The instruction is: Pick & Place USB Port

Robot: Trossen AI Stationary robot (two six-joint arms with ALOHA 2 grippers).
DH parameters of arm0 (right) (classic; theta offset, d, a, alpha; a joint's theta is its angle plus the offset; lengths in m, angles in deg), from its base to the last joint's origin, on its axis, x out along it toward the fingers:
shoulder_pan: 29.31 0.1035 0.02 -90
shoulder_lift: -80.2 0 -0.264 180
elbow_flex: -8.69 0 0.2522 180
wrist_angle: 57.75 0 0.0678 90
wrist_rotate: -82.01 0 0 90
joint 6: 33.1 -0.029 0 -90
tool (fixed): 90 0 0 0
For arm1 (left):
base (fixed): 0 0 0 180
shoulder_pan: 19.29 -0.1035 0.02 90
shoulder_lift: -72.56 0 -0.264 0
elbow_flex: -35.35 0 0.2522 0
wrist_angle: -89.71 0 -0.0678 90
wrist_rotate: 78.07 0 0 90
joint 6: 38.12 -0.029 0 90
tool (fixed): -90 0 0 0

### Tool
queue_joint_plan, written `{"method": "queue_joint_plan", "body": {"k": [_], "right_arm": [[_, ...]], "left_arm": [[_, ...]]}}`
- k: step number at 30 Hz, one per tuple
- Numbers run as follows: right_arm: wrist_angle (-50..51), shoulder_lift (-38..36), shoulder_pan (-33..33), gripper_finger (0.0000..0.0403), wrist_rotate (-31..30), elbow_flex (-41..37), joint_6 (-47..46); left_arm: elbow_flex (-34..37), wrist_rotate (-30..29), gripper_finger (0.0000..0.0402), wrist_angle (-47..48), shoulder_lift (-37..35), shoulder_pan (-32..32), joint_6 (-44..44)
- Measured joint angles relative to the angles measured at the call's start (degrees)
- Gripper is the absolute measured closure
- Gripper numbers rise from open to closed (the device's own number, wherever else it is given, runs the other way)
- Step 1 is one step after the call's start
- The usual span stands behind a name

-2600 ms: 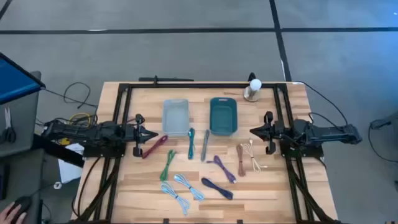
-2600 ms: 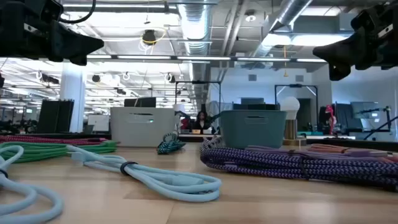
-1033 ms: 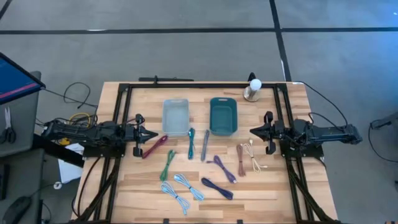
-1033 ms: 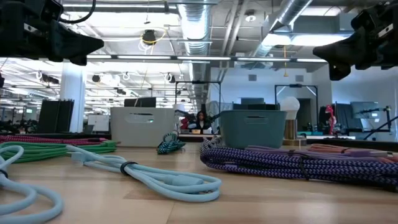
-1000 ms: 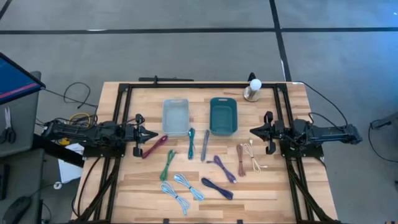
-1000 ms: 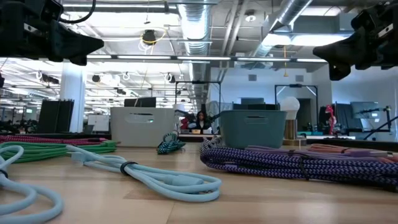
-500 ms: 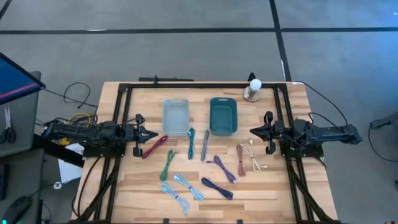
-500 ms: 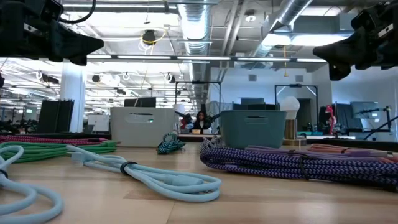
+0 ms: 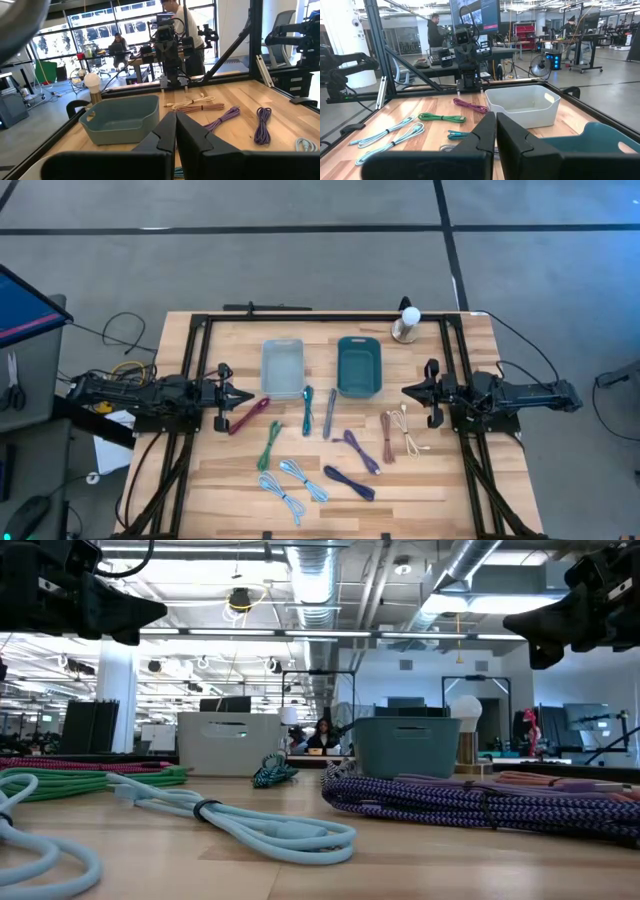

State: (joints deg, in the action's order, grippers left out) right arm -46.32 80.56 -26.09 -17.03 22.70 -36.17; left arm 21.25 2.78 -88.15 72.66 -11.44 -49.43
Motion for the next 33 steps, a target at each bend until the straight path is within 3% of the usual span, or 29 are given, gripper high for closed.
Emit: {"method": "queue_joint_plan", "body": {"k": [33], "right_arm": [[-0.29, -0.02, 0.01, 0.0395, -0.48, 0.0, 1.95]], "left_arm": [[0.02, -0.24, 0.0389, -1.54, 0.07, -0.01, -0.2]]}}
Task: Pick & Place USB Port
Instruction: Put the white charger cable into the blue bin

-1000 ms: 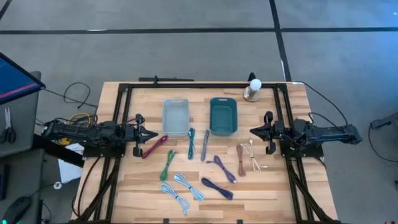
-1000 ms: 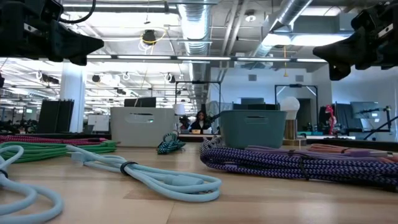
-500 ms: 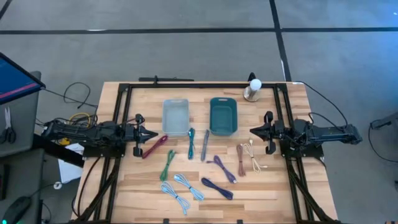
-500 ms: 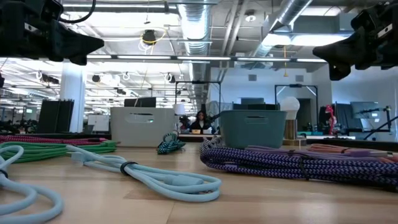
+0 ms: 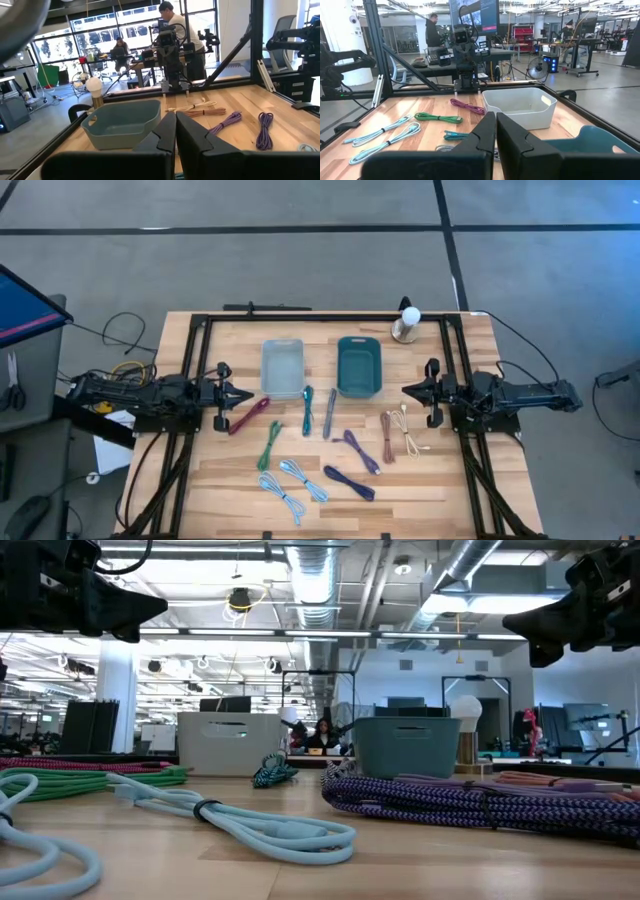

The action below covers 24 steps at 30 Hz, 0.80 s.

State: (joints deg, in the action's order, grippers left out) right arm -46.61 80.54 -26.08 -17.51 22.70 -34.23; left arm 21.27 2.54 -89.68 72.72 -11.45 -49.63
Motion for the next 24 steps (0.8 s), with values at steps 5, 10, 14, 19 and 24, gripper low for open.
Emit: {"method": "queue_joint_plan", "body": {"k": [5, 10, 14, 19, 24], "right_arm": [[-0.01, 0.0, 0.0, 0.0395, 0.0, 0.0, 0.07], [-1.63, 0.0, 0.0, 0.0395, -0.06, 0.1, -0.72], [1.16, 0.49, 0.0, 0.0395, -6.43, 2.64, -7.03], [16.51, 3.85, -0.02, 0.0401, -13.68, 9.76, -15.65], [27.56, 9.63, -0.02, 0.0401, -15.92, 16.29, -24.98]], "left_arm": [[0.0, 0.0, 0.0389, -0.06, 0.0, 0.0, -0.09], [0.0, 0.0, 0.0389, -0.17, 0.0, -0.01, -0.15], [0.0, 0.02, 0.0389, -0.17, 0.0, 0.01, -0.16], [0.0, 0.0, 0.0389, -0.17, 0.0, 0.01, -0.15], [0.0, 0.0, 0.0389, -0.17, 0.0, 0.01, -0.15]]}}
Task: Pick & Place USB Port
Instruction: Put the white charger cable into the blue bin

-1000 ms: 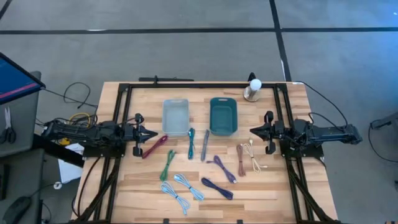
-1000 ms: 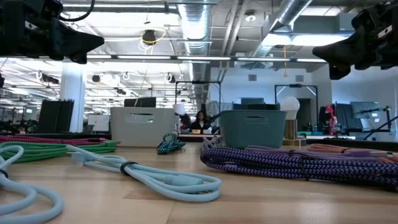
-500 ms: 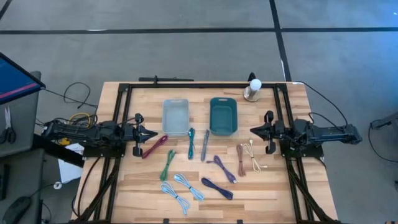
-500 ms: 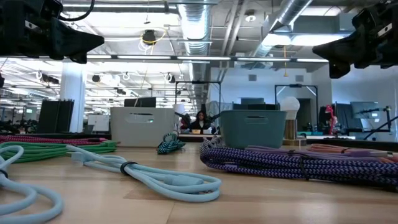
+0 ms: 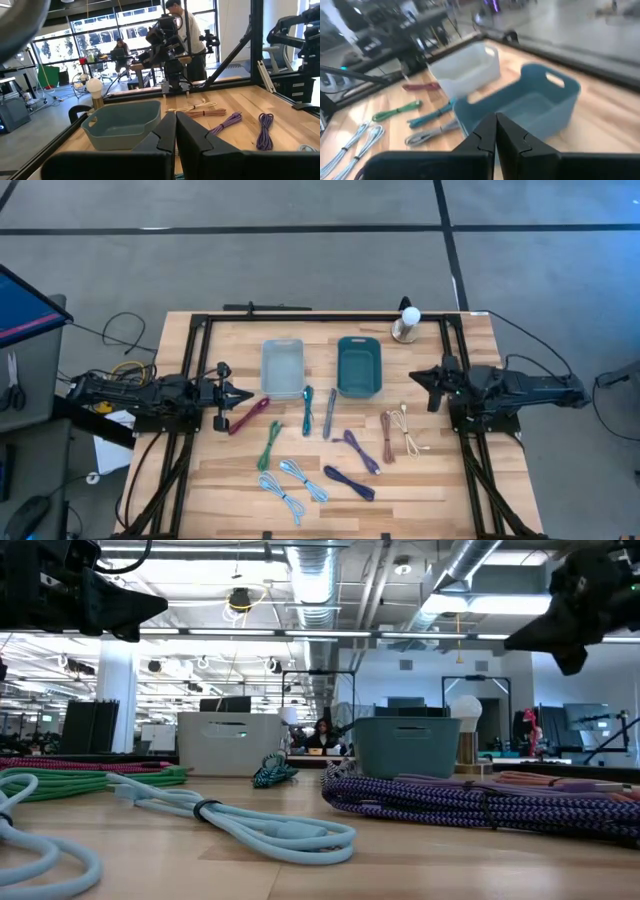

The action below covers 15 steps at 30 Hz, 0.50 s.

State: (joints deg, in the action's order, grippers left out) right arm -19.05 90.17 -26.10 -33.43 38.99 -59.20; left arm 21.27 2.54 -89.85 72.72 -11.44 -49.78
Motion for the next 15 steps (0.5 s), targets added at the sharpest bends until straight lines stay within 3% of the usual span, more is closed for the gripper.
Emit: {"method": "queue_joint_plan", "body": {"k": [15], "right_arm": [[18.01, 26.27, 4.12, 0.0402, 16.15, 17.19, -14.85]], "left_arm": [[0.0, -5.61, 0.0389, 0.0, 0.0, 0.0, -0.02]]}}
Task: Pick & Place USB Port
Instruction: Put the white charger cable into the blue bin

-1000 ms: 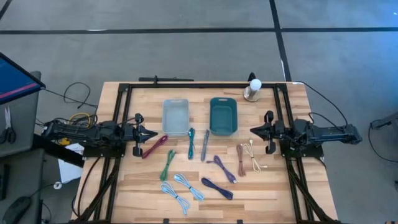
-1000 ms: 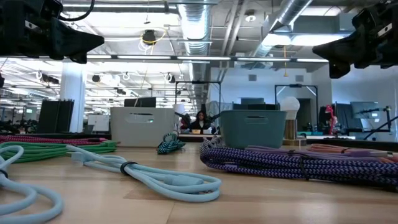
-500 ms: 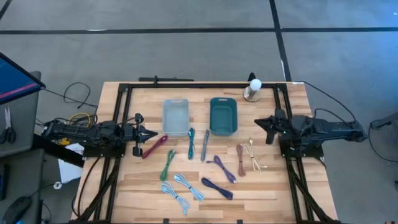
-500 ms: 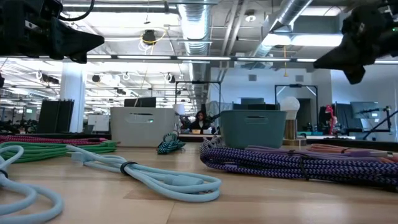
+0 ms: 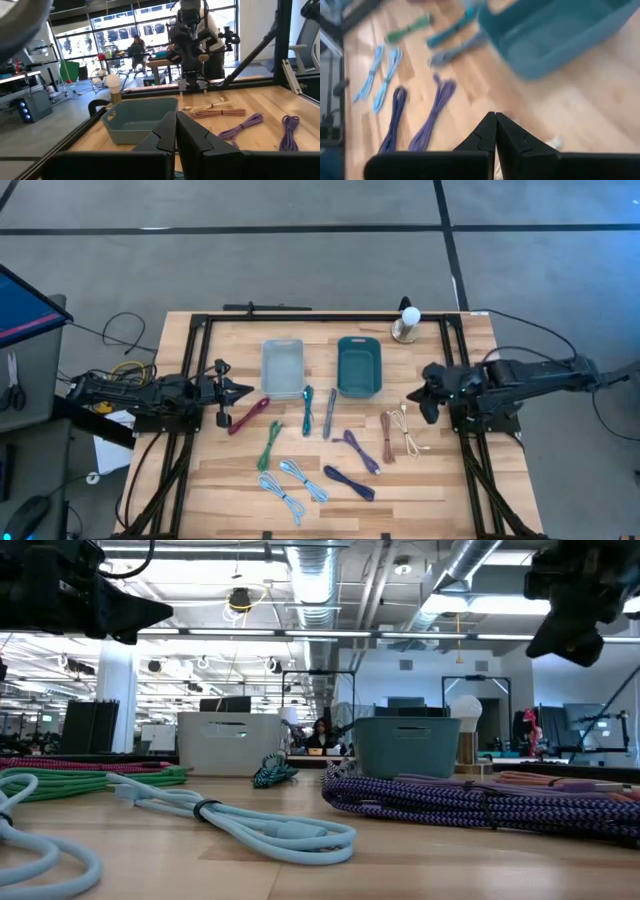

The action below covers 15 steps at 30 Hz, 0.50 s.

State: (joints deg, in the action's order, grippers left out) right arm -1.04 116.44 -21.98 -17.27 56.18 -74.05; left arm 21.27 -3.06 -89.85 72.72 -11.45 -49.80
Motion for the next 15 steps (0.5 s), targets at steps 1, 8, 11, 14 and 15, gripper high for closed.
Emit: {"method": "queue_joint_plan", "body": {"k": [1, 8, 11, 14, 15], "right_arm": [[1.36, 2.27, 0.59, 0.0402, 0.62, 1.3, -1.24], [10.68, 15.82, 4.41, 0.0399, 3.0, 10.69, -12.75], [12.35, 21.1, 5.5, 0.0386, 7.02, 13.27, -14.89], [13.73, 25.45, 6.55, 0.0363, 8.35, 14.51, -16.23], [13.79, 26.88, 6.86, 0.0354, 8.41, 14.65, -16.32]], "left_arm": [[0.0, 0.01, 0.0389, 0.0, 0.0, -0.01, 0.0], [0.0, 0.01, 0.0389, 0.0, 0.0, -0.01, 0.01], [0.0, 0.01, 0.0389, 0.0, 0.0, -0.01, 0.0], [0.0, 0.01, 0.0389, 0.0, 0.0, -0.01, 0.02], [0.0, 0.01, 0.0389, 0.0, 0.0, 0.0, 0.05]]}}
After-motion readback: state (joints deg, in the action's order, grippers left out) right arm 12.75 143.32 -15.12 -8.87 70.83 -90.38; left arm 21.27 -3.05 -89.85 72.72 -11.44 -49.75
